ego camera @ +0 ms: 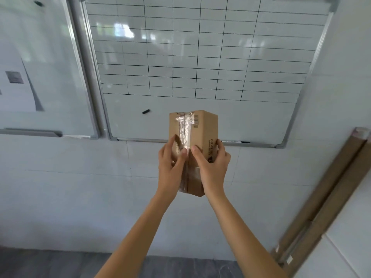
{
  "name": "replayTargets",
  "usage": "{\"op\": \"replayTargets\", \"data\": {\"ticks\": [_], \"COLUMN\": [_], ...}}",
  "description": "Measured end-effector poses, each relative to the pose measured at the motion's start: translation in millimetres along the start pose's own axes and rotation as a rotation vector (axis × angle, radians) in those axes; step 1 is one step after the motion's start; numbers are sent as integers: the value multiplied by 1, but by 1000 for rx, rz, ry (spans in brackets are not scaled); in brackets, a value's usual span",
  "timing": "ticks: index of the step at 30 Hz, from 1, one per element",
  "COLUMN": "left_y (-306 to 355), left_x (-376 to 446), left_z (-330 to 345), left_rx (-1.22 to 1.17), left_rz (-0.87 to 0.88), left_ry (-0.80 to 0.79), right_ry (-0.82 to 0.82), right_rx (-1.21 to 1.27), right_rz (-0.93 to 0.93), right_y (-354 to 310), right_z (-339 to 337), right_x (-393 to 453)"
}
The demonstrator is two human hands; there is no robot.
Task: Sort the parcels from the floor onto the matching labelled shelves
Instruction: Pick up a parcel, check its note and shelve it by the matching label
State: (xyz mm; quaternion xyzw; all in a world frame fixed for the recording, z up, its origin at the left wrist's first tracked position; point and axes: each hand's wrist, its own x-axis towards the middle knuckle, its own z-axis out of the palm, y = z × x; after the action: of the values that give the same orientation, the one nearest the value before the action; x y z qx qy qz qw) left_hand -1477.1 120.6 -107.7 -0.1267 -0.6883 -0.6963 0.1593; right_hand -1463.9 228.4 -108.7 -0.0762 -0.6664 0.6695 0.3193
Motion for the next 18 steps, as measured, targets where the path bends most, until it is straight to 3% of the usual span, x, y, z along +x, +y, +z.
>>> {"op": "replayTargets", "data": {"ticks": [4, 11, 15, 18], "left_y": [0, 8, 14, 18], "left_x": [-12, -9, -5, -1], "left_z": [4, 2, -1, -6], "left_rx": [-90, -34, -214, -348], "left_rz": [-86, -26, -20, -50], "left_ry": [-71, -91, -70, -118], "right_ry": [-5, -24, -49, -158], "right_rx": [-5, 45, 94, 135], "right_rz": [6, -47, -71, -18], "right_y": [2, -6, -11, -12], "right_z": [-5, -23, -33, -43], "right_x": [-11, -22, -19, -12]}}
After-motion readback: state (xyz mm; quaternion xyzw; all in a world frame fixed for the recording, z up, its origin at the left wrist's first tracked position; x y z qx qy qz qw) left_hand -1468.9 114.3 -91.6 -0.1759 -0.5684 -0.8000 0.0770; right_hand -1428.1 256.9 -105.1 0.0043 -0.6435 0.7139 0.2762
